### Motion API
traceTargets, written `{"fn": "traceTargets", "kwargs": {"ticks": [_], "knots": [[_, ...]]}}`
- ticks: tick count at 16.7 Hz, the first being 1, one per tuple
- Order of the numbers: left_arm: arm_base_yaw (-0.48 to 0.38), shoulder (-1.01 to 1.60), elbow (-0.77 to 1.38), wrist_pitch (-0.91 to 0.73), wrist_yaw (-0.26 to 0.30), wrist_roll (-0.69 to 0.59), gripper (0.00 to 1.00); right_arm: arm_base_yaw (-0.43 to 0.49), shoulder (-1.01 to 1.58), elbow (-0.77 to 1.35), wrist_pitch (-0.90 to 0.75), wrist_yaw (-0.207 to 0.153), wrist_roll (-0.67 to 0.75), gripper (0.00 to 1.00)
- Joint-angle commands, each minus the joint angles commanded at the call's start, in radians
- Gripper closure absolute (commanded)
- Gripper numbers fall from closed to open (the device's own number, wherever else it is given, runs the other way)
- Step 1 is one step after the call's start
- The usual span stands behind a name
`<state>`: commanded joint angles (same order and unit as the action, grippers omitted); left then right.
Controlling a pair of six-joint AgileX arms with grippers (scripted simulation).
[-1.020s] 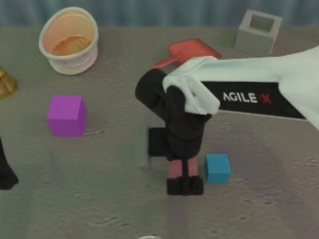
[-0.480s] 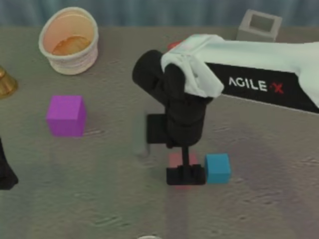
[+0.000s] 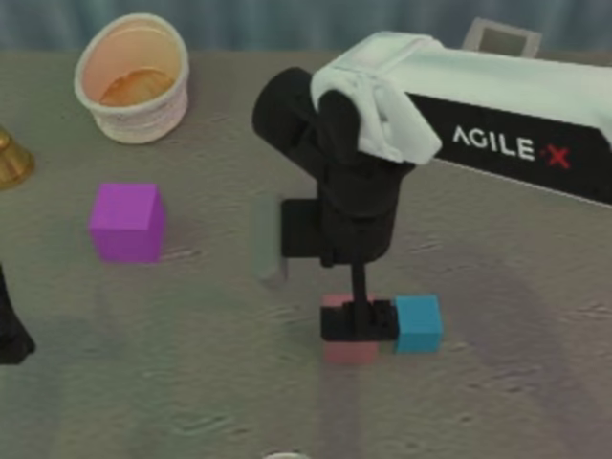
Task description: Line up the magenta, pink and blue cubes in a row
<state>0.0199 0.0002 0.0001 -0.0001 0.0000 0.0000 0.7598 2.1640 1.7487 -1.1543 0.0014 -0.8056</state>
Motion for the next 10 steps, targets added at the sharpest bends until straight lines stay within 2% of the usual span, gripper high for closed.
{"fn": "traceTargets", "kwargs": {"ticks": [5,10], "knots": [[-0.018,0.147,0.146,-0.096,0.004,-0.014,0.00,-0.068,-0.154,-0.121,0.106,-0.005,0.060,0.00],[-0.051,0.559,0.512,-0.325,0.002,-0.040,0.00,-0.216,-0.534,-0.423,0.321,-0.020,0.199,0.00]]}}
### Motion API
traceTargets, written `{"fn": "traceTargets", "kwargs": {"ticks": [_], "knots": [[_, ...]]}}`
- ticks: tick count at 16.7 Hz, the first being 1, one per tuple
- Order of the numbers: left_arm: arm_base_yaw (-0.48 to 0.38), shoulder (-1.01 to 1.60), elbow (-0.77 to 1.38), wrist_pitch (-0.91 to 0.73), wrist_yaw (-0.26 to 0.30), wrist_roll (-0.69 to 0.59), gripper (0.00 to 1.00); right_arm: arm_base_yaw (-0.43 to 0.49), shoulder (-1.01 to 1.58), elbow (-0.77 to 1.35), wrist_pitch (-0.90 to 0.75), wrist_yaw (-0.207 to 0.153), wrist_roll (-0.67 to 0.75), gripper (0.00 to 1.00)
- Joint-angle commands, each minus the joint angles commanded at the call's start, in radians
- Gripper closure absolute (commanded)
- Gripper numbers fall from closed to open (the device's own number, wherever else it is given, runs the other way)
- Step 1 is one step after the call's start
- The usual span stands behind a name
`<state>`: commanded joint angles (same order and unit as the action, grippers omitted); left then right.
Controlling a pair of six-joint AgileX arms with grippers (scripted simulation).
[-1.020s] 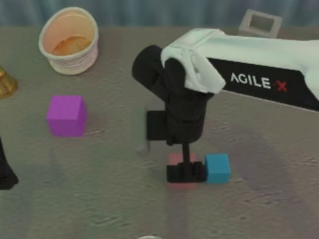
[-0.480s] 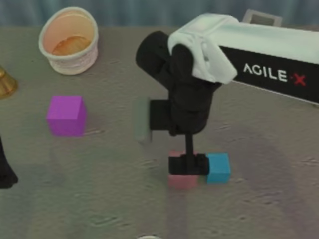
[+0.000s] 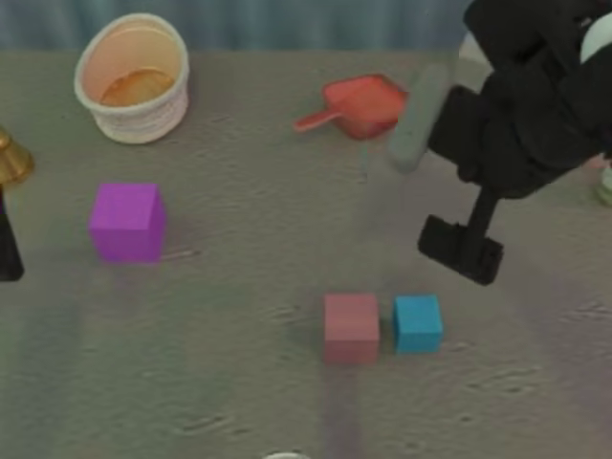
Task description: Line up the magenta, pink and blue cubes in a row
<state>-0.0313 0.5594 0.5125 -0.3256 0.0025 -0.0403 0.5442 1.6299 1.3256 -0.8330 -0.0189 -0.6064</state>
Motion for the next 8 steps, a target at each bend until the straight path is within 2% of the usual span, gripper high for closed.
{"fn": "traceTargets", "kwargs": {"ticks": [8], "knots": [[-0.070,0.926,0.687,-0.462,-0.006,-0.040,0.00,-0.283,-0.817,-0.669,0.413,-0.012,0.297,0.00]]}}
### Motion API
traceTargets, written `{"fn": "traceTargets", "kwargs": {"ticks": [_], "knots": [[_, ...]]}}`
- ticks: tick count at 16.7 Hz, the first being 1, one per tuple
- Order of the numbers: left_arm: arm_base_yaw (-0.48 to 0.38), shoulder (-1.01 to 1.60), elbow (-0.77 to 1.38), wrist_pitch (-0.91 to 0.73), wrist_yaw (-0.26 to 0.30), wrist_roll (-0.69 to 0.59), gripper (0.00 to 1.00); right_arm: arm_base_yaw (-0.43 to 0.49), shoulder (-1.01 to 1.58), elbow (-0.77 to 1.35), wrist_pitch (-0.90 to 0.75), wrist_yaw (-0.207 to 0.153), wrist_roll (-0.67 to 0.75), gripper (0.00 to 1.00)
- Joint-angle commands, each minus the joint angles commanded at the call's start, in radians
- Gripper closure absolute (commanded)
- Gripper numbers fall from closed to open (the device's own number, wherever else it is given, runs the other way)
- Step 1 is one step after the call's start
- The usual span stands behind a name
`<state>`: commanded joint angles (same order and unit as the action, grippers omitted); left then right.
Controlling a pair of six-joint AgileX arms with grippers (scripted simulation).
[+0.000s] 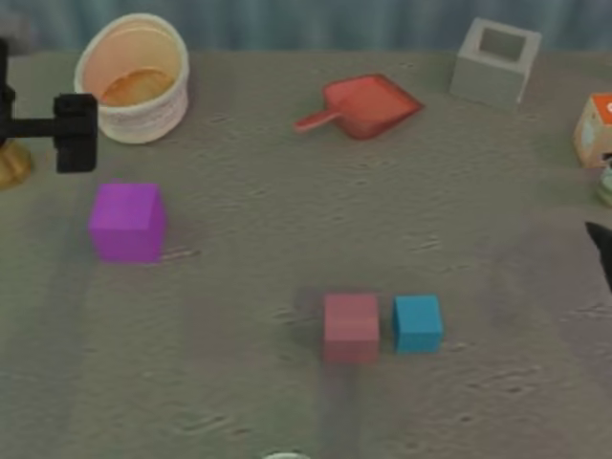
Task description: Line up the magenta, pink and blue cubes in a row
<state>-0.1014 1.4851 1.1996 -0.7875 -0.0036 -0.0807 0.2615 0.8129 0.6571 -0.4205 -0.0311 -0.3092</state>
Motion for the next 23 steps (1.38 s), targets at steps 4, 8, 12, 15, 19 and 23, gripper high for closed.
{"fn": "traceTargets", "kwargs": {"ticks": [4,8,12,15,19,23], "knots": [[-0.033,0.357,0.294,-0.195,0.000,-0.021,0.00,-0.121,-0.390,-0.311,0.190,0.009,0.141,0.00],[-0.056,0.626,0.528,-0.332,0.004,-0.038,0.00,-0.208,-0.678,-0.542,0.340,0.022,0.251,0.00],[-0.068,0.743,0.642,-0.394,0.007,-0.046,0.00,-0.250,-0.807,-0.652,0.417,0.031,0.306,0.00],[-0.068,0.748,0.648,-0.397,0.007,-0.047,0.00,-0.252,-0.813,-0.657,0.420,0.031,0.309,0.00],[-0.064,0.753,0.633,-0.379,0.007,-0.045,0.00,-0.252,-0.813,-0.657,0.420,0.031,0.309,0.00],[-0.066,0.804,0.546,-0.235,0.008,-0.044,0.00,-0.252,-0.813,-0.657,0.420,0.031,0.309,0.00]]}}
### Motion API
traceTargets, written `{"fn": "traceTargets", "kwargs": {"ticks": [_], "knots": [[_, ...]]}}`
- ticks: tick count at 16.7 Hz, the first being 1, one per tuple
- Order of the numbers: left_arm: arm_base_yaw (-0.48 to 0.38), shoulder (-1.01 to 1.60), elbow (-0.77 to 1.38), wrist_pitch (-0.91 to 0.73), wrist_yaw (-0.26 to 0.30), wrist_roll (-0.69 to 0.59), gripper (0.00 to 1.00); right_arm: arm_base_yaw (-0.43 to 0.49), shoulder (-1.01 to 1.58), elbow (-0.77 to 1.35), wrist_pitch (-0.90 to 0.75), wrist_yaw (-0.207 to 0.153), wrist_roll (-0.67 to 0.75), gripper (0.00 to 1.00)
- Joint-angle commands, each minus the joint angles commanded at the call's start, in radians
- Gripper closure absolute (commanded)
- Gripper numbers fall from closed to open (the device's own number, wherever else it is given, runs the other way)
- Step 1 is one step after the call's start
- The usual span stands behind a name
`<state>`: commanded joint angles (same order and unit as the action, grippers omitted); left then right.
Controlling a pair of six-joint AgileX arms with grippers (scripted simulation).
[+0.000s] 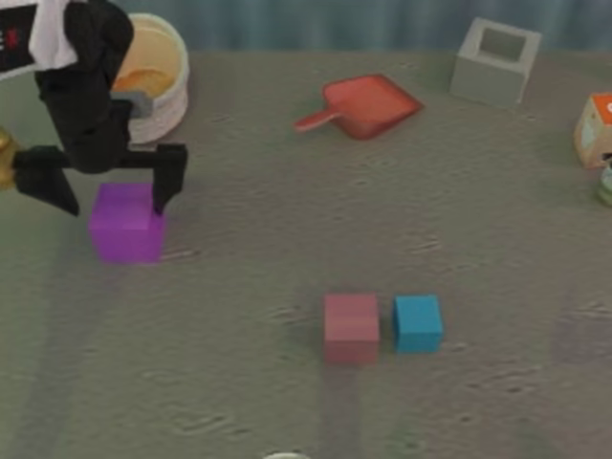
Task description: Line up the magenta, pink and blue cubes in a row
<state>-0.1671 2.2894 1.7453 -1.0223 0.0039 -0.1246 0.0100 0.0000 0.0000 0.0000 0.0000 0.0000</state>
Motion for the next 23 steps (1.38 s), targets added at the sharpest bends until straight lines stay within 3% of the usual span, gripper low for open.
{"fn": "traceTargets", "kwargs": {"ticks": [4,8,21,23], "knots": [[-0.001,0.049,-0.080,0.127,0.001,0.000,0.00,0.000,0.000,0.000,0.000,0.000,0.000,0.00],[-0.001,0.053,-0.084,0.133,0.001,0.000,0.00,0.000,0.000,0.000,0.000,0.000,0.000,0.00],[-0.001,0.053,-0.084,0.133,0.001,0.000,0.98,0.000,0.000,0.000,0.000,0.000,0.000,0.00],[-0.001,0.053,-0.084,0.133,0.001,0.000,1.00,0.000,0.000,0.000,0.000,0.000,0.000,0.00]]}}
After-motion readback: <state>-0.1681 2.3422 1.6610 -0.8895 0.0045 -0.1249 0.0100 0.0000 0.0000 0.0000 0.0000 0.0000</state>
